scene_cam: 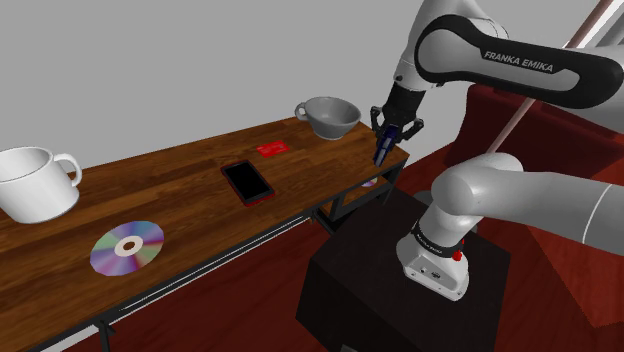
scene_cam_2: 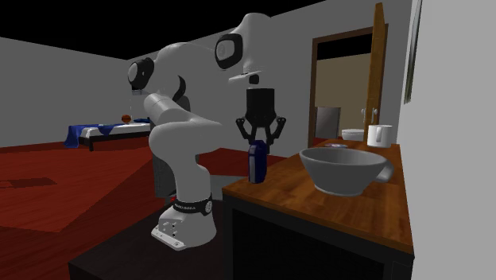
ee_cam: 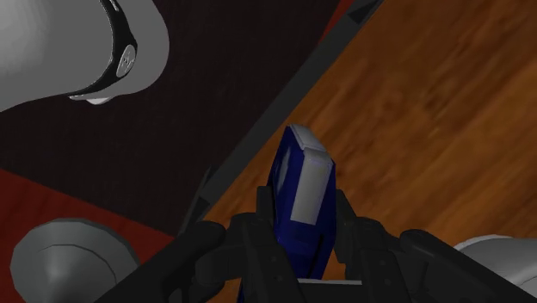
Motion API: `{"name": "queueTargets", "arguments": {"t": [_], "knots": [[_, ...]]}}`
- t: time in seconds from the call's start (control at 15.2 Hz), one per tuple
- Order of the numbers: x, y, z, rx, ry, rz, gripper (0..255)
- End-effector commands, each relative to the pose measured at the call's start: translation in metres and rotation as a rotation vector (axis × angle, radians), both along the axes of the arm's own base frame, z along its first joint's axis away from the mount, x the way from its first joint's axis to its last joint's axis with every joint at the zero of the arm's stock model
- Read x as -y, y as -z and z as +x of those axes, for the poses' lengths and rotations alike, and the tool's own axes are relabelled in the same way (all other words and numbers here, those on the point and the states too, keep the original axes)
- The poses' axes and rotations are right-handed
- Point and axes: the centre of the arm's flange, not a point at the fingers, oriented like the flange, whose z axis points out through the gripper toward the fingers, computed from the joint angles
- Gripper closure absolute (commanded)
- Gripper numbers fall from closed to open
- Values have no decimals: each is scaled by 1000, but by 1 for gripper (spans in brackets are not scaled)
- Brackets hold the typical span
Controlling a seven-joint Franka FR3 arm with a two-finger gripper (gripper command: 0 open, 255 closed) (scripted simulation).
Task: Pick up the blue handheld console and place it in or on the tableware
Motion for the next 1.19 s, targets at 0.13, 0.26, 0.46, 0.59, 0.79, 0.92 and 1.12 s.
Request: {"name": "queueTargets", "arguments": {"t": [0.13,0.26,0.46,0.59,0.79,0.92,1.12], "knots": [[0,-19,0,0,0,0,255],[0,-30,0,0,0,0,255],[0,-45,0,0,0,0,255],[0,-56,0,0,0,0,255],[0,-72,0,0,0,0,255],[0,-82,0,0,0,0,255],[0,-98,0,0,0,0,255]]}}
